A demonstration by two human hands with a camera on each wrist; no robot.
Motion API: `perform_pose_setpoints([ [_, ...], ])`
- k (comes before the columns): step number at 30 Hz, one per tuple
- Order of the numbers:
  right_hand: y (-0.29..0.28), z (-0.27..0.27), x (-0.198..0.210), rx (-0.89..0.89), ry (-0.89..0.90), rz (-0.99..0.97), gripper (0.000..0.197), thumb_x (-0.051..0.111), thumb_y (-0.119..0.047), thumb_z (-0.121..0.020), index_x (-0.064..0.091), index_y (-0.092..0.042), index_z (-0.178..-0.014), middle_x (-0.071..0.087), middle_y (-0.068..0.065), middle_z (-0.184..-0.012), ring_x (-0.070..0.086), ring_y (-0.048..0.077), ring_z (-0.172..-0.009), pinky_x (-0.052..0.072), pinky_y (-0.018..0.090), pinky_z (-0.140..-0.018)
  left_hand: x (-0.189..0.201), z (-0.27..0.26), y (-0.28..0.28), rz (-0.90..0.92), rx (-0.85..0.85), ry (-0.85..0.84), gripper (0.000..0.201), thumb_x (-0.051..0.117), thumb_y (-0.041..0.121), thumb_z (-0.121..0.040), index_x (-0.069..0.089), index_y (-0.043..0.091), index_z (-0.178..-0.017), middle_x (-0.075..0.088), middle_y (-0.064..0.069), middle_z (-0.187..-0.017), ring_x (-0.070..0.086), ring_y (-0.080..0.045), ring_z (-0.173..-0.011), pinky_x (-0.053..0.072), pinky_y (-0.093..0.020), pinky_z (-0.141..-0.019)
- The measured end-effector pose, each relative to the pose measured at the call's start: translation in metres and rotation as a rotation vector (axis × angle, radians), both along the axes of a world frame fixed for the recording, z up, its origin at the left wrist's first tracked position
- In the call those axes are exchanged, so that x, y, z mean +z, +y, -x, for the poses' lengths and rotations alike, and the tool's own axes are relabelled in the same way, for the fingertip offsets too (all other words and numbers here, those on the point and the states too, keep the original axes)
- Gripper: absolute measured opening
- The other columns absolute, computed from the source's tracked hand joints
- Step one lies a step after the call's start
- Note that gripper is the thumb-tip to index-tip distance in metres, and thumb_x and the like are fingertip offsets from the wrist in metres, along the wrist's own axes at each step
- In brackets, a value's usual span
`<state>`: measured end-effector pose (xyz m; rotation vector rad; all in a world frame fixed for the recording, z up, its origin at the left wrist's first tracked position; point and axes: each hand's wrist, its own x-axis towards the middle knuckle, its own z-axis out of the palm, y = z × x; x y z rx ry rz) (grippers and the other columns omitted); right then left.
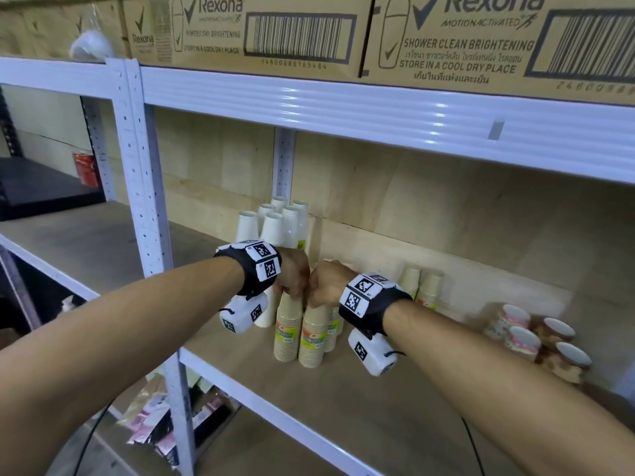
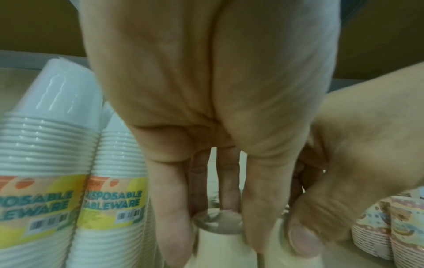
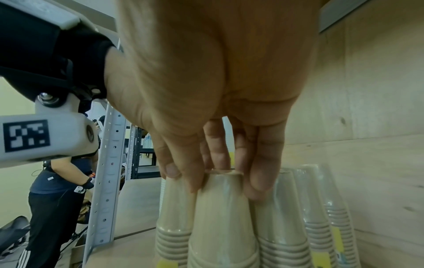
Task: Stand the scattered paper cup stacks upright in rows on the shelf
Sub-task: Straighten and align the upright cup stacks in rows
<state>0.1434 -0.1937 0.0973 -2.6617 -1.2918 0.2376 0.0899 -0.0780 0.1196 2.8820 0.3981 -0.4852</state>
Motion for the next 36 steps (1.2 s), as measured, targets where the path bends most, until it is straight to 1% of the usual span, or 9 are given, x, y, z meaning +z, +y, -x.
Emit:
perform_pose_setpoints([
  [6, 0.000, 0.001, -0.003, 0.028, 0.011, 0.015, 0.028, 0.079, -0.020, -0.074, 0.071, -0.002, -0.094, 0.067, 0.013, -0.092, 0.067, 0.027, -0.088, 0.050, 0.029, -0.065, -0.007, 0.004, 0.005, 0.060, 0.008, -0.029, 0.035, 0.074, 0.013, -0.083, 0.067, 0.006, -0.117, 0.070, -0.013, -0.112, 0.070, -0.028, -0.097, 0.059, -0.043, -0.086],
  [14, -0.005, 0.004, -0.001, 0.047, 0.026, 0.007, 0.024, 0.080, -0.019, -0.072, 0.070, -0.002, -0.085, 0.069, 0.013, -0.087, 0.068, 0.026, -0.085, 0.055, 0.035, -0.069, -0.007, 0.009, 0.004, 0.119, 0.020, -0.038, 0.036, 0.076, 0.012, -0.080, 0.068, 0.009, -0.115, 0.071, -0.010, -0.108, 0.071, -0.027, -0.095, 0.059, -0.045, -0.084],
  [18, -0.012, 0.005, 0.002, 0.053, 0.038, 0.002, 0.023, 0.081, -0.019, -0.072, 0.059, -0.010, -0.074, 0.059, 0.005, -0.078, 0.062, 0.023, -0.078, 0.049, 0.029, -0.062, -0.003, 0.009, -0.002, 0.116, 0.005, -0.025, 0.037, 0.076, 0.012, -0.080, 0.067, 0.007, -0.116, 0.070, -0.010, -0.110, 0.071, -0.026, -0.095, 0.059, -0.044, -0.085],
  [21, -0.024, 0.005, 0.007, 0.093, 0.053, 0.015, 0.027, 0.078, -0.018, -0.077, 0.053, -0.018, -0.068, 0.046, -0.003, -0.093, 0.047, 0.013, -0.089, 0.035, 0.017, -0.053, 0.001, 0.008, -0.007, 0.104, -0.018, 0.003, 0.038, 0.077, 0.015, -0.078, 0.069, 0.011, -0.115, 0.070, -0.007, -0.110, 0.071, -0.022, -0.092, 0.060, -0.042, -0.084],
  [24, -0.038, 0.003, 0.012, 0.083, 0.090, 0.015, 0.014, 0.077, -0.016, -0.079, 0.066, -0.006, -0.080, 0.054, -0.001, -0.088, 0.053, 0.013, -0.086, 0.037, 0.016, -0.051, 0.004, 0.004, -0.017, 0.107, -0.047, 0.037, 0.037, 0.077, 0.017, -0.077, 0.070, 0.013, -0.113, 0.070, -0.008, -0.111, 0.071, -0.024, -0.092, 0.061, -0.036, -0.080],
  [27, -0.055, -0.001, 0.017, 0.030, 0.098, 0.008, 0.020, 0.077, -0.015, -0.079, 0.065, -0.008, -0.094, 0.058, -0.003, -0.076, 0.055, 0.010, -0.063, 0.038, 0.018, -0.048, 0.009, -0.003, -0.033, 0.103, -0.074, 0.062, 0.037, 0.077, 0.016, -0.079, 0.068, 0.007, -0.114, 0.069, -0.013, -0.112, 0.072, -0.029, -0.092, 0.061, -0.036, -0.078],
  [29, -0.064, -0.008, 0.020, -0.022, 0.103, 0.035, 0.029, 0.079, -0.019, -0.077, 0.069, -0.004, -0.100, 0.062, 0.001, -0.081, 0.052, 0.007, -0.056, 0.042, 0.020, -0.049, 0.013, -0.009, -0.045, 0.101, -0.105, 0.065, 0.036, 0.077, 0.016, -0.080, 0.068, 0.007, -0.114, 0.070, -0.014, -0.109, 0.072, -0.026, -0.083, 0.061, -0.033, -0.073],
  [32, -0.081, -0.021, 0.023, -0.099, 0.109, 0.051, 0.031, 0.081, -0.020, -0.075, 0.071, -0.003, -0.099, 0.064, 0.006, -0.084, 0.054, 0.011, -0.054, 0.045, 0.022, -0.051, 0.017, -0.022, -0.064, 0.106, -0.160, 0.028, 0.030, 0.077, 0.013, -0.080, 0.071, 0.008, -0.109, 0.071, -0.014, -0.104, 0.067, -0.019, -0.072, 0.056, -0.023, -0.057],
  [36, -0.106, -0.037, 0.030, -0.181, 0.073, 0.063, 0.034, 0.079, -0.019, -0.075, 0.069, 0.002, -0.099, 0.062, 0.006, -0.076, 0.055, 0.014, -0.056, 0.041, 0.019, -0.046, 0.020, -0.041, -0.087, 0.130, -0.174, -0.049, 0.025, 0.075, 0.009, -0.082, 0.071, 0.007, -0.106, 0.067, -0.006, -0.091, 0.063, -0.013, -0.065, 0.049, -0.017, -0.045],
])
